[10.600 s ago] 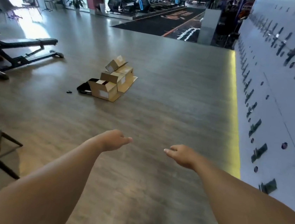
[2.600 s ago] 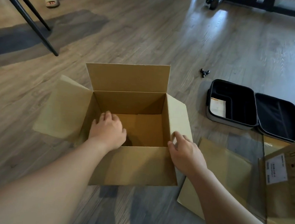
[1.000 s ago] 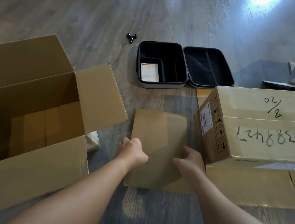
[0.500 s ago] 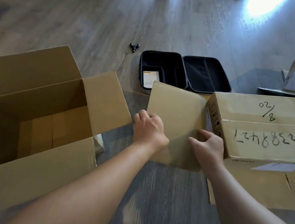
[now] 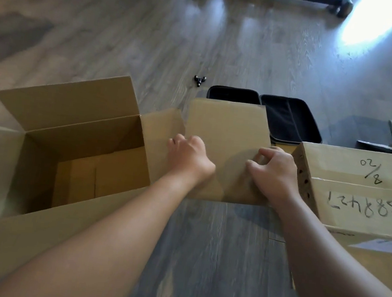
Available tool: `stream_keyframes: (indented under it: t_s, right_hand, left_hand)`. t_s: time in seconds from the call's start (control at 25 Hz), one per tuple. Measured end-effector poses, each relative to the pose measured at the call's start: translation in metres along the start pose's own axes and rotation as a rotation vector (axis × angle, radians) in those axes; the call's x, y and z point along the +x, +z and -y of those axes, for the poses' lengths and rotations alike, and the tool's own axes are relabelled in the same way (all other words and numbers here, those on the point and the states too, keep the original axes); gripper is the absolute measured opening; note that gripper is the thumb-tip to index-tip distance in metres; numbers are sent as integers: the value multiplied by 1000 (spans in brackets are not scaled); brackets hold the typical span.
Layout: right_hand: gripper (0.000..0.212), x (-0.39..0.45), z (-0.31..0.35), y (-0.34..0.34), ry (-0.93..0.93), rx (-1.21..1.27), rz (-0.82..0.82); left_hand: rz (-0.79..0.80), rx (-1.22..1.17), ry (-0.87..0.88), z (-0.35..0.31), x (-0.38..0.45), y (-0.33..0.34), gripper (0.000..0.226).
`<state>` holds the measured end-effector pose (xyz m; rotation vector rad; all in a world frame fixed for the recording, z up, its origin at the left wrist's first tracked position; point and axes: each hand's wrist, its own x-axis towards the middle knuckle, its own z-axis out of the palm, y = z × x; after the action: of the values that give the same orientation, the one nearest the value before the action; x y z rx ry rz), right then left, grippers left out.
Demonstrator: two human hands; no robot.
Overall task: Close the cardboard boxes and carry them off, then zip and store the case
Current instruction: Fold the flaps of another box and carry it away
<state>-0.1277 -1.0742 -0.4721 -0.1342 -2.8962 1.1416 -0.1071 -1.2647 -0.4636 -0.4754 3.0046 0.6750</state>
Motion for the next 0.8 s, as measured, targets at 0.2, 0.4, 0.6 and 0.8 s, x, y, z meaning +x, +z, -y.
stream_keyframes:
  t_s: [0.2, 0.4, 0.6, 0.8]
  right_hand:
    - [24, -24, 64, 47, -25, -32, -18]
    - [19, -55, 94, 96, -81, -197, 236]
    - [20, -73, 111, 121, -72, -227, 294]
    - [26, -87, 117, 141, -177, -183, 253]
  left_hand:
    - [29, -4, -114, 76, -1, -43, 15]
    - [71, -92, -174, 145, -16, -69, 31]
    - [-5, 111, -325, 185, -26, -67, 40]
    - [-100, 223, -580, 215, -34, -67, 63]
